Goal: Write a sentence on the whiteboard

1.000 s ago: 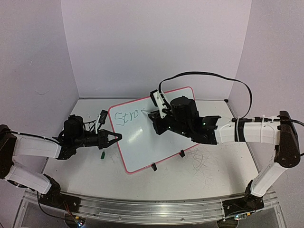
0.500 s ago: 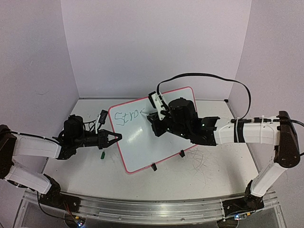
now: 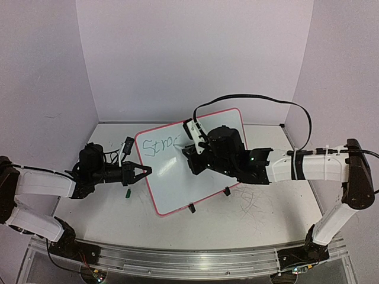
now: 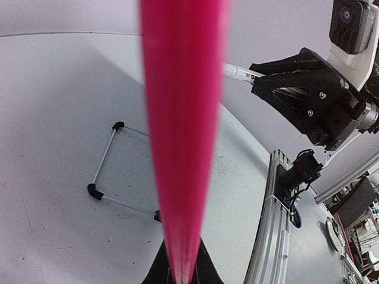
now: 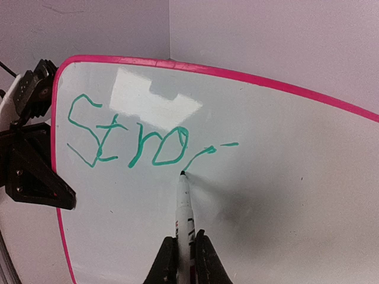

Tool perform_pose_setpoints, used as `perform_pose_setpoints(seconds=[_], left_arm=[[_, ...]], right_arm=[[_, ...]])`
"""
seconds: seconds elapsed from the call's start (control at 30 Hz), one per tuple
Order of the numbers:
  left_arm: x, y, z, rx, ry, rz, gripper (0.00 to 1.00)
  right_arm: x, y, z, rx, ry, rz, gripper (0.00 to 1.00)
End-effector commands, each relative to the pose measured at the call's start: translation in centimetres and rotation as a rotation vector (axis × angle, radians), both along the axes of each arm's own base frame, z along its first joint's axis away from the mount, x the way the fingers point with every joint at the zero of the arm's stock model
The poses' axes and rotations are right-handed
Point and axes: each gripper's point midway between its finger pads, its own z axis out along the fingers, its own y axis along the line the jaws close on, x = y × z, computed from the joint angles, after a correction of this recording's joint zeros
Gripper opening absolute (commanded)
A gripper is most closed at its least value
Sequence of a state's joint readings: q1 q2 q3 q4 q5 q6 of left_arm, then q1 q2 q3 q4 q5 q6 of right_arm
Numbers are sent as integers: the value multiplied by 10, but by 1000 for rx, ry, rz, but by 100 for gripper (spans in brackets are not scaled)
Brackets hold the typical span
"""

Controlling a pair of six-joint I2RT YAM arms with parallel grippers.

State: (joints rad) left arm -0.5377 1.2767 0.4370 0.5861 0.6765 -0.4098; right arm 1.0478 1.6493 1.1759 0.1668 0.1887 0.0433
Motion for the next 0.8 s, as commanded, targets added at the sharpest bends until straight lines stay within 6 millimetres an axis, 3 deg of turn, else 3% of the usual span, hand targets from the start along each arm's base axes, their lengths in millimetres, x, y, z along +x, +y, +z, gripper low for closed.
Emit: perform_pose_setpoints(seconds=[0.0,0.4,0.77], left_arm=[[6,0,21,-7,-115,14,0],[6,0,19,-3,-114,13,0],[8,-1,20,-3,-113,11,0]], right_arm=[[10,1,17,41,-32,-50,0],[25,4,25,58,-56,-84,0],[38,-12,26,62,-57,-171,0]])
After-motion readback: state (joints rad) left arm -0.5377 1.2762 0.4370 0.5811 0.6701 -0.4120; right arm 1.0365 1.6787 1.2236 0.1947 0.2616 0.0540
